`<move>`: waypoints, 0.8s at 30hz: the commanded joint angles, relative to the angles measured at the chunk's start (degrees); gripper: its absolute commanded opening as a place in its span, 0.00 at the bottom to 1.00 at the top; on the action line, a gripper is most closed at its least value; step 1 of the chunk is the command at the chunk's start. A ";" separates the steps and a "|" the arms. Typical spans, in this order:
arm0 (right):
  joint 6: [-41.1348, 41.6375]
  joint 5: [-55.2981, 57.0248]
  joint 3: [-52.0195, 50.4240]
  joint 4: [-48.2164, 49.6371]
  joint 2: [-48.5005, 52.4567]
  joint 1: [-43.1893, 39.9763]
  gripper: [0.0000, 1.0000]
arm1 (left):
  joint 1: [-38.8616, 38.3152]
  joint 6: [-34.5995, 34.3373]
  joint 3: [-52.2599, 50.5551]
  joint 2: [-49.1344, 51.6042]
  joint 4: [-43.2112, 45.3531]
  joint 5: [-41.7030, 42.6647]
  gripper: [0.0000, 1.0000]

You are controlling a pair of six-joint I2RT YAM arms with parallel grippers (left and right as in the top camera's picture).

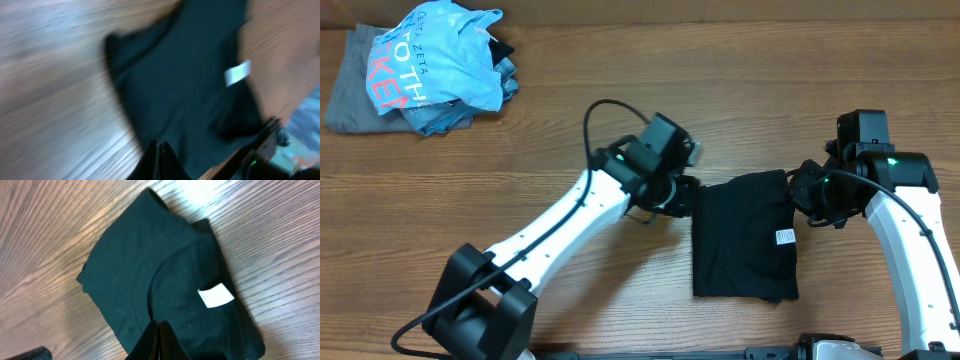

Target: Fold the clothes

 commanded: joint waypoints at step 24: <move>-1.05 -6.73 -13.35 0.55 0.22 0.20 0.04 | 1.05 -6.38 0.42 18.34 18.08 -20.33 0.30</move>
